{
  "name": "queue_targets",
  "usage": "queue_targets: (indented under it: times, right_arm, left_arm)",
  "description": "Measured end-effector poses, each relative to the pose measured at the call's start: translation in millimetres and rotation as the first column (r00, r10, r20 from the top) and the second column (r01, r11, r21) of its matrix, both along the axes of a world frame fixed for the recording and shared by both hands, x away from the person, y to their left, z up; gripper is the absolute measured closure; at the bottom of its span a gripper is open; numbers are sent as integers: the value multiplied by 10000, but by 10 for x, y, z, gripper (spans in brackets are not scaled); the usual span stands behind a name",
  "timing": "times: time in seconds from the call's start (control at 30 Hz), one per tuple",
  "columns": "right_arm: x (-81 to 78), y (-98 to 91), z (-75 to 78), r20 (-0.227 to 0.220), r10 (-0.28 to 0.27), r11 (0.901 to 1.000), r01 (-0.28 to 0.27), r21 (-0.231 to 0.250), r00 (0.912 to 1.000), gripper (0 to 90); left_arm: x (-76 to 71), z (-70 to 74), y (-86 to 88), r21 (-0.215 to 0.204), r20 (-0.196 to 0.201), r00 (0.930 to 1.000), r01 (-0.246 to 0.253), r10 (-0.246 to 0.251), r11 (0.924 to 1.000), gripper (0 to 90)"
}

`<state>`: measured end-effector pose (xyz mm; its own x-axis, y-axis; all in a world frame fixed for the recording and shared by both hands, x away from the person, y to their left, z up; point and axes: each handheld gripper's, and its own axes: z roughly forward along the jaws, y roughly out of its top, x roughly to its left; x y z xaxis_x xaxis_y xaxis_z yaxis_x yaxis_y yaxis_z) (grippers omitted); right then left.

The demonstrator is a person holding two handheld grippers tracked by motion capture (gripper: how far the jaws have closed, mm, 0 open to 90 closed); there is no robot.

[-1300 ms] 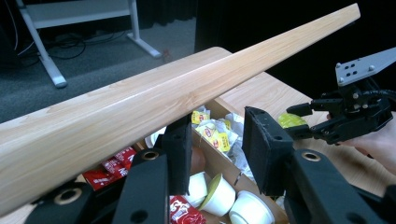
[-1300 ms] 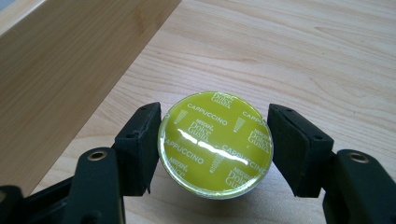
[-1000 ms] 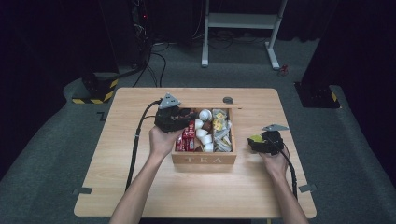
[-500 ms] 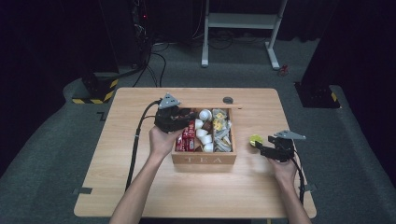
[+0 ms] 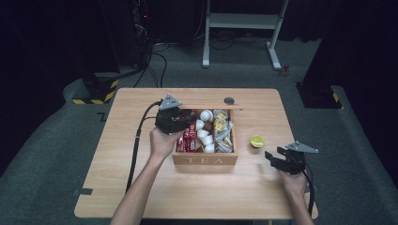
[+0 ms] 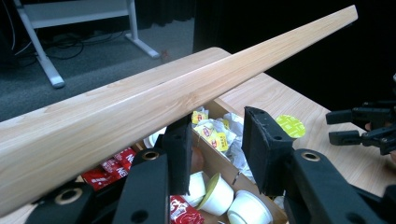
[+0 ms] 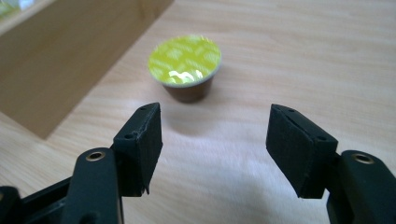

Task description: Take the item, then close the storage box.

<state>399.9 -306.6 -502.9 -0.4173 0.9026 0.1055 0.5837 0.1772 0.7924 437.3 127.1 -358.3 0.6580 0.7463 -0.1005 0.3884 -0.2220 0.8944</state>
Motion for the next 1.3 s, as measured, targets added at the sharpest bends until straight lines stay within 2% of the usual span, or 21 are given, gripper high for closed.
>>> queue_targets:
  times: [0.1, 0.3, 0.43, 0.53, 0.8, 1.07, 1.3]
  right_arm:
    - [-19, -3, -39, -93, -73, 9999, 72, -111, 9999, 364]
    - [-67, 12, -149, -273, -303, 9959, 279, -861, 9992, 372]
    - [-76, 7, -179, -351, -383, 9930, 342, -1127, 9986, 370]
    - [-74, 8, -188, -446, -458, 9873, 385, -1540, 9980, 366]
    - [-67, -2, -190, -570, -567, 9878, 477, -1479, 9968, 310]
    - [-66, -2, -190, -577, -592, 9877, 501, -1483, 9966, 304]
    - [-69, 1, -191, -580, -597, 9876, 505, -1487, 9965, 301]
  left_arm:
    - [-6, -3, -3, -7, -53, 10000, -6, 6, 10000, 634]
    - [-17, -7, -2, 88, -147, 9999, 44, -42, 10000, 633]
    - [-30, -20, -1, 71, -144, 9999, 59, -58, 10000, 633]
    - [-44, -38, 1, 54, -86, 9999, 51, -51, 10000, 633]
    - [-71, -61, 1, 81, -186, 9997, 146, -145, 9999, 631]
    - [-118, -112, 7, 132, -234, 9995, 216, -213, 9997, 637]
    - [-186, -193, -6, 229, -121, 9997, 230, -227, 9995, 627]
